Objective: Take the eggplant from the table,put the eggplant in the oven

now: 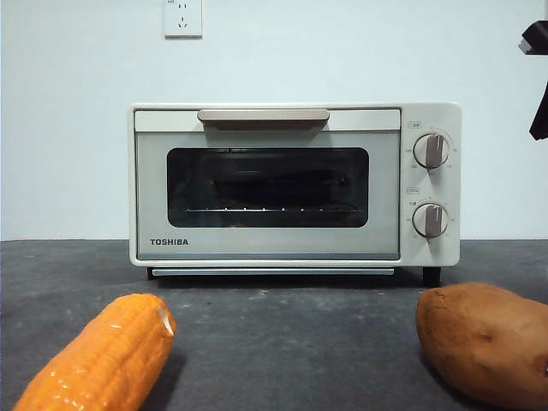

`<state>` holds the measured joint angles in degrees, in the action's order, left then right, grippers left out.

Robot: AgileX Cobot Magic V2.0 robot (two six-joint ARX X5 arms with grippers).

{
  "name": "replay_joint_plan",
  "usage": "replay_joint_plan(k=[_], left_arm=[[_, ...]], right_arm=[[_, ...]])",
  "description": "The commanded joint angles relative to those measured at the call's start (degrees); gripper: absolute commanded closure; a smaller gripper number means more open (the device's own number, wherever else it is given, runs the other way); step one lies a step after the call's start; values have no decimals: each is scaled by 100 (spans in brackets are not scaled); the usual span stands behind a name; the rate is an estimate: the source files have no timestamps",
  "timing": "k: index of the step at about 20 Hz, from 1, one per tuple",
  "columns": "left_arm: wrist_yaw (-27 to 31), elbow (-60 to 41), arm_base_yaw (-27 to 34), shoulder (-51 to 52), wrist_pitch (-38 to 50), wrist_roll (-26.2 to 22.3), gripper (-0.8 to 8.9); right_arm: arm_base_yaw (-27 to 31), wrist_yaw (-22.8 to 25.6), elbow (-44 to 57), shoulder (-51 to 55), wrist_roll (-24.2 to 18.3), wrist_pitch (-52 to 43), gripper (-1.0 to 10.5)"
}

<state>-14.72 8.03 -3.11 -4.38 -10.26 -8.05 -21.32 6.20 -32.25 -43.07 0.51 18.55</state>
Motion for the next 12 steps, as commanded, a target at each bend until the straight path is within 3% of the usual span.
replay_joint_plan(k=[1, 12], left_arm=[[17, -337, 11, 286, 87, -68, 808], [17, -782, 11, 422, 238, -31, 808]], right_arm=[[-17, 24, -44, -20, 96, -57, 942], [-17, 24, -44, -20, 98, -258, 942]])
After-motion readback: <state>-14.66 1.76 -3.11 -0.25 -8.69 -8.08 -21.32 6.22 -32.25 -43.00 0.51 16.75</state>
